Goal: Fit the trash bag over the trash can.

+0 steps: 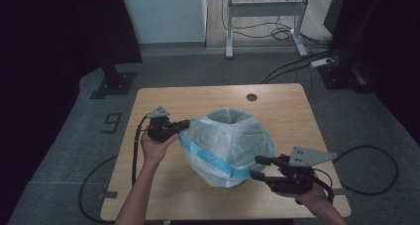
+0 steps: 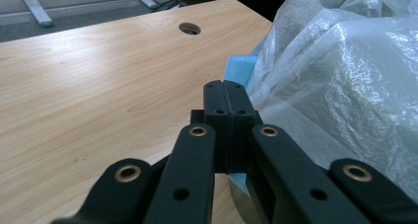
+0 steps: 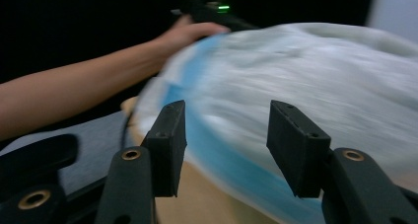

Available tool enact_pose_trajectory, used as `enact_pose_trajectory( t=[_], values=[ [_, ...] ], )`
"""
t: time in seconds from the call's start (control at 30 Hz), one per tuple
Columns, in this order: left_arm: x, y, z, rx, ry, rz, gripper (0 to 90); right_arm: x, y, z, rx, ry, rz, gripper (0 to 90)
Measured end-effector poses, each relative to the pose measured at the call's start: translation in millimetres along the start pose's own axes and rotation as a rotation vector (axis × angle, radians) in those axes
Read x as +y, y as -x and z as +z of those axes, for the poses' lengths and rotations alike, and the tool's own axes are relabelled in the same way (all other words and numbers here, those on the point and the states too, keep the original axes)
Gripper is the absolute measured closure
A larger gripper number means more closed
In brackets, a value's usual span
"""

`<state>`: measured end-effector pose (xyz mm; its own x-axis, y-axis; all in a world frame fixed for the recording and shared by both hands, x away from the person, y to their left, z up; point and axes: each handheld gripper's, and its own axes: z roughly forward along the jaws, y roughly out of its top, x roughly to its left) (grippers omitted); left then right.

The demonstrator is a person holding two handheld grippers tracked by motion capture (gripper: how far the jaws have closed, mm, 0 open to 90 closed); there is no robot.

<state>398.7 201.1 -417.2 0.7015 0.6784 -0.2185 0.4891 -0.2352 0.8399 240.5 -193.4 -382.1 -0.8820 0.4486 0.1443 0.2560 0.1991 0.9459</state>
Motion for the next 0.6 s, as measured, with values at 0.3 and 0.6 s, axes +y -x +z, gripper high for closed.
enact_pose_trajectory(
  t=[0.3,0.6],
  values=[
    [0.0,-0.8,-1.3,0.005,-0.003,-0.003,90.0,-2.7,-17.1,21.9,0.051,-0.037,-0.060,58.3],
    [0.0,-1.6,-2.5,0.009,-0.004,-0.008,90.0,-14.9,-23.3,29.6,0.058,-0.072,-0.096,68.8]
  ],
)
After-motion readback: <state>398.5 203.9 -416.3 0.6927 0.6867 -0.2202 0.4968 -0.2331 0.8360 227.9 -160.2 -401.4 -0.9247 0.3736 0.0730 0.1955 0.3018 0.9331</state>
